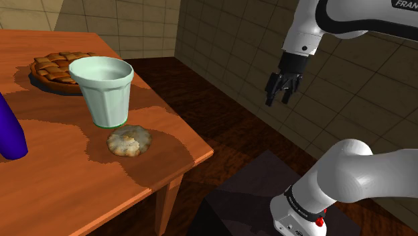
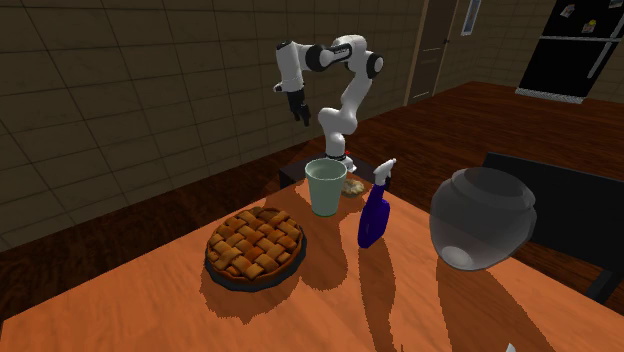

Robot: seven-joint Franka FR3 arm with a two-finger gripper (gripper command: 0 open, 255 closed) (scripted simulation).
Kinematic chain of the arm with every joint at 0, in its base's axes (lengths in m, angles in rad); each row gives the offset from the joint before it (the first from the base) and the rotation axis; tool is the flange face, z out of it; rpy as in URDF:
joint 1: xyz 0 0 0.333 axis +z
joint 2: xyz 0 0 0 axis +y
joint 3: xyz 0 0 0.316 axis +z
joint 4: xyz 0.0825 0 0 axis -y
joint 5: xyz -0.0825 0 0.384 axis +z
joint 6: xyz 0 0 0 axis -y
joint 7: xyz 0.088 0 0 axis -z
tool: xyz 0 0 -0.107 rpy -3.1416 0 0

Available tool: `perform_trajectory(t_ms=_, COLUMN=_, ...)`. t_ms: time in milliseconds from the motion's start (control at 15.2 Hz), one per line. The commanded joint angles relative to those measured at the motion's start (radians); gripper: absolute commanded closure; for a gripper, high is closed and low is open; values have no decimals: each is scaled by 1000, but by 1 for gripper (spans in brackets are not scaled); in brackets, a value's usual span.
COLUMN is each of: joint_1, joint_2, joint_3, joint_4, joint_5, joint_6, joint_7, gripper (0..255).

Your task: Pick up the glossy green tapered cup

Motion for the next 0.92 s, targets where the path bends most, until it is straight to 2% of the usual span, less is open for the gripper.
perform_trajectory(t_ms=0, joint_1=0, joint_2=0, joint_3=0, joint_4=0, joint_5=0, joint_6=0, joint_7=0, gripper=0)
perform_trajectory(t_ms=462, joint_1=51, joint_2=115, joint_3=111, joint_4=60, joint_5=128, joint_6=138, joint_7=119, gripper=0)
perform_trajectory(t_ms=858, joint_1=81, joint_2=239, joint_3=202, joint_4=151, joint_5=199, joint_6=253, joint_7=213, gripper=0)
